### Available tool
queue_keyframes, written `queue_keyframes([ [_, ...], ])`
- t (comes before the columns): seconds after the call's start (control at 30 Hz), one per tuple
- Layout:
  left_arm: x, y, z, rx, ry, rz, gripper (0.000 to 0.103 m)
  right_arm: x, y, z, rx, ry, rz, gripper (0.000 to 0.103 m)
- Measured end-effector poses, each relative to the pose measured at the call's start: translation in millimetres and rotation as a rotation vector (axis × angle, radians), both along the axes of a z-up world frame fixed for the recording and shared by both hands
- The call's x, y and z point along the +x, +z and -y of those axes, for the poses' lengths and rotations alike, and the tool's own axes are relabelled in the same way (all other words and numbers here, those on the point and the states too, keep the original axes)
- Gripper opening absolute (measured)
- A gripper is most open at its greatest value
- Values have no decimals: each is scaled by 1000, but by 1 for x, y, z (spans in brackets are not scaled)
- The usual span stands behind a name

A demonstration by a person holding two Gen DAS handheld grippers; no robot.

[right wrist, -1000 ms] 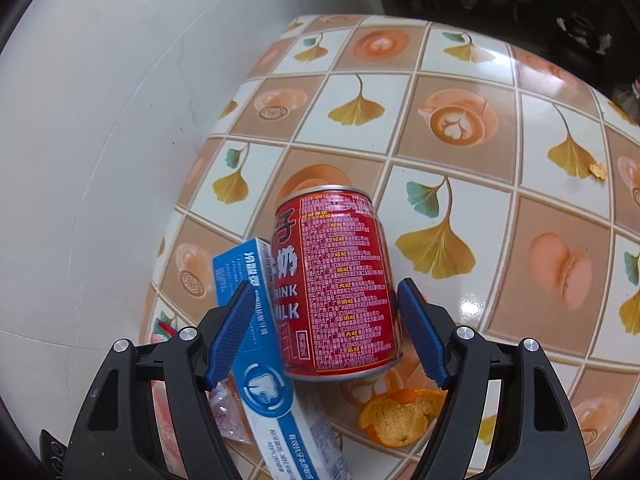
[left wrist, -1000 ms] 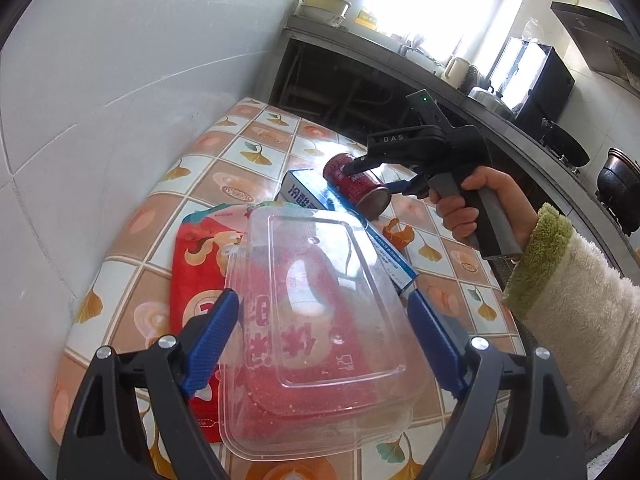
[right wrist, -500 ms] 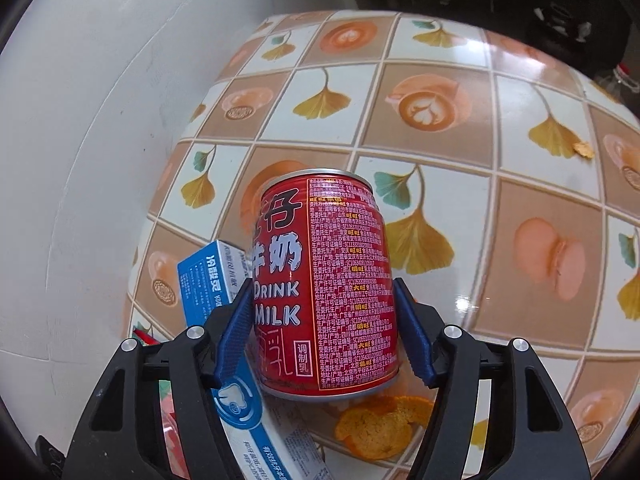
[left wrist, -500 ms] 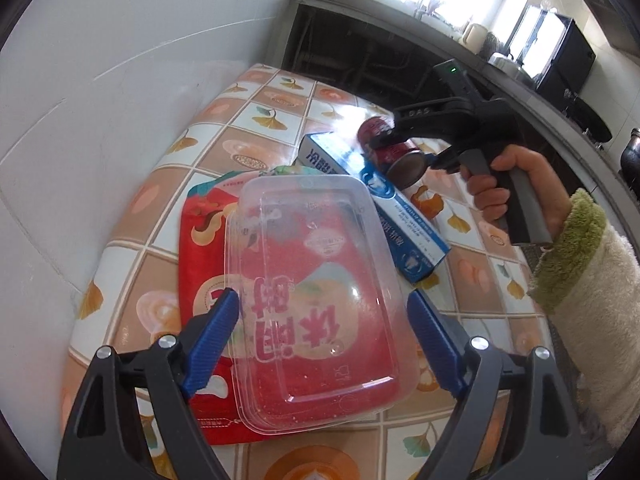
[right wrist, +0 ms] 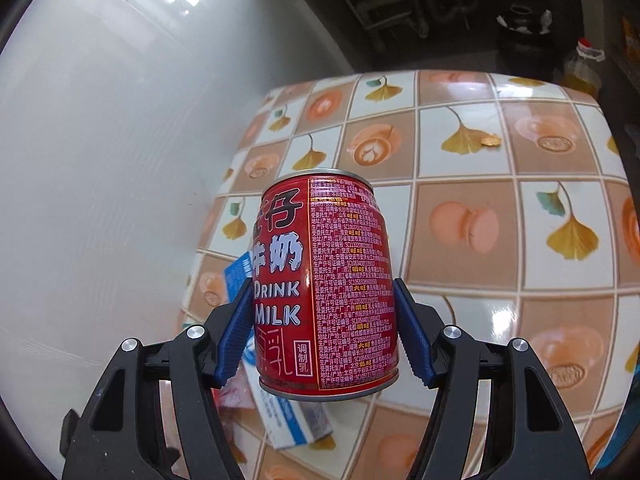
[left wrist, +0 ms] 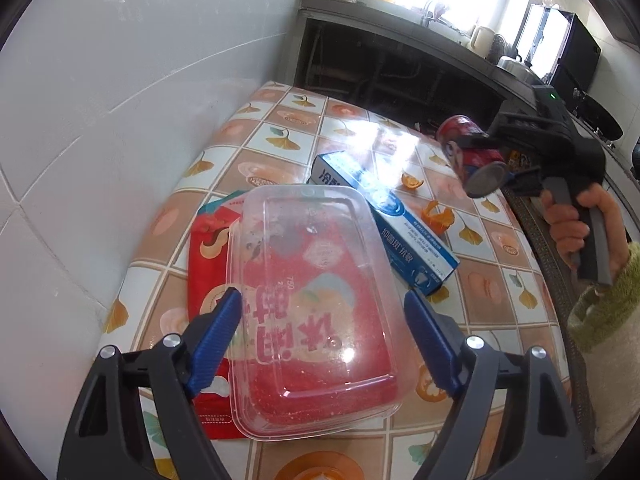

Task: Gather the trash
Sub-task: 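Carry the clear tray and red can over the blue wastebasket with both tools, then open both tools to drop the tray and can into the wastebasket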

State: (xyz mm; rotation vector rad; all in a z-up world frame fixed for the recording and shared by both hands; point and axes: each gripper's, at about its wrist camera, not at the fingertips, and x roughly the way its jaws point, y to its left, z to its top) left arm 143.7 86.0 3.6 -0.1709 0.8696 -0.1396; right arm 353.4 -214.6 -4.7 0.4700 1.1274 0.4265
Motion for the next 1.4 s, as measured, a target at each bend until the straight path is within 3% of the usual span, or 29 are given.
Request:
queue_keyframes([
  [0.37, -22, 41, 11, -3, 12, 94, 80, -78, 18, 43, 142, -7, 59, 62],
  [0.67, -29, 71, 68, -22, -129, 147, 80, -155, 29, 112, 219, -109, 120, 62],
  [0.93, -15, 79, 183, -101, -417, 118, 80, -250, 15, 208, 232, -341, 136, 62],
  [1.13, -5, 72, 308, -153, -698, 16, 80, -334, -18, 306, 164, -640, 55, 63],
  [1.23, -6, 59, 376, -141, -822, -46, 80, -368, -36, 346, 124, -761, -1, 63],
  [1.4, 1, 4, 480, -127, -948, -260, 81, -400, -92, 393, 128, -918, -151, 63],
])
